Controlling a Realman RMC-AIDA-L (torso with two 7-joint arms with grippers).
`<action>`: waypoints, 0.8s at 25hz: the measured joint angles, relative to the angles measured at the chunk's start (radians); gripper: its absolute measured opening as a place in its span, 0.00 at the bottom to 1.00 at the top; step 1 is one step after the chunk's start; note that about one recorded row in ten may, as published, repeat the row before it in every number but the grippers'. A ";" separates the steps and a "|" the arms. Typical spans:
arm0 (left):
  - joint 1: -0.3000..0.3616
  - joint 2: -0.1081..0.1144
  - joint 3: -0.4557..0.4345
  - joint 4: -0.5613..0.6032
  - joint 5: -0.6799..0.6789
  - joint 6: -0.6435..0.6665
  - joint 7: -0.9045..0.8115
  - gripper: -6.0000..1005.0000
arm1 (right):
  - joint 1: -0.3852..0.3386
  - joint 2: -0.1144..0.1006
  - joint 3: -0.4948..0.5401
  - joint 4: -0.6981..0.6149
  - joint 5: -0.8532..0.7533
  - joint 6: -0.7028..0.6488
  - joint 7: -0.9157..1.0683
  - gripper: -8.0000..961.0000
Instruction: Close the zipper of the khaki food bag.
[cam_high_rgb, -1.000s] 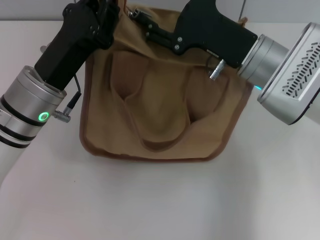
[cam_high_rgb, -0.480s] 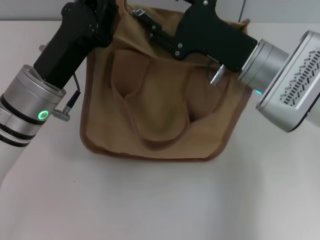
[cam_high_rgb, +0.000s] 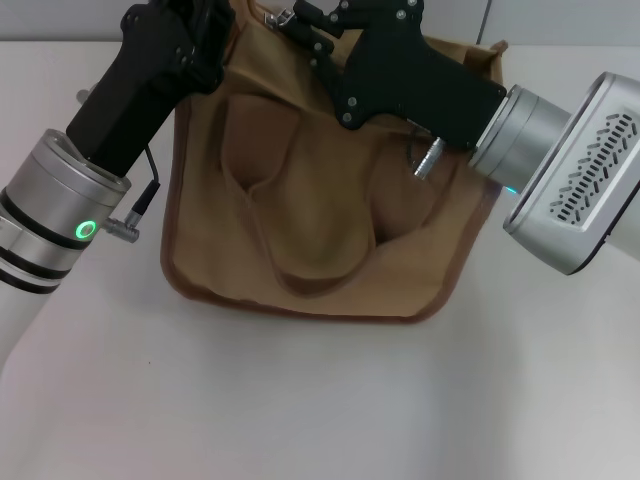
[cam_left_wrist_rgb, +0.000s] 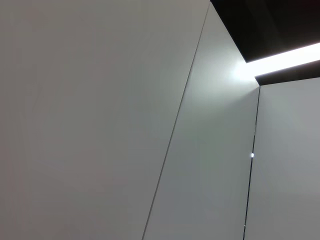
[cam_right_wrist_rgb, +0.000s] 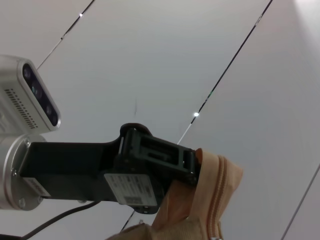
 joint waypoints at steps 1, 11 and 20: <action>0.000 0.000 0.000 0.000 0.000 0.000 0.000 0.11 | 0.000 0.000 0.000 0.000 0.000 0.000 0.000 0.20; 0.020 0.000 -0.040 0.003 0.000 0.000 0.000 0.12 | -0.012 0.000 -0.003 0.005 0.000 -0.005 -0.001 0.03; 0.077 0.006 -0.115 0.013 0.000 0.000 0.000 0.12 | -0.030 0.000 -0.003 0.019 0.000 -0.004 -0.001 0.01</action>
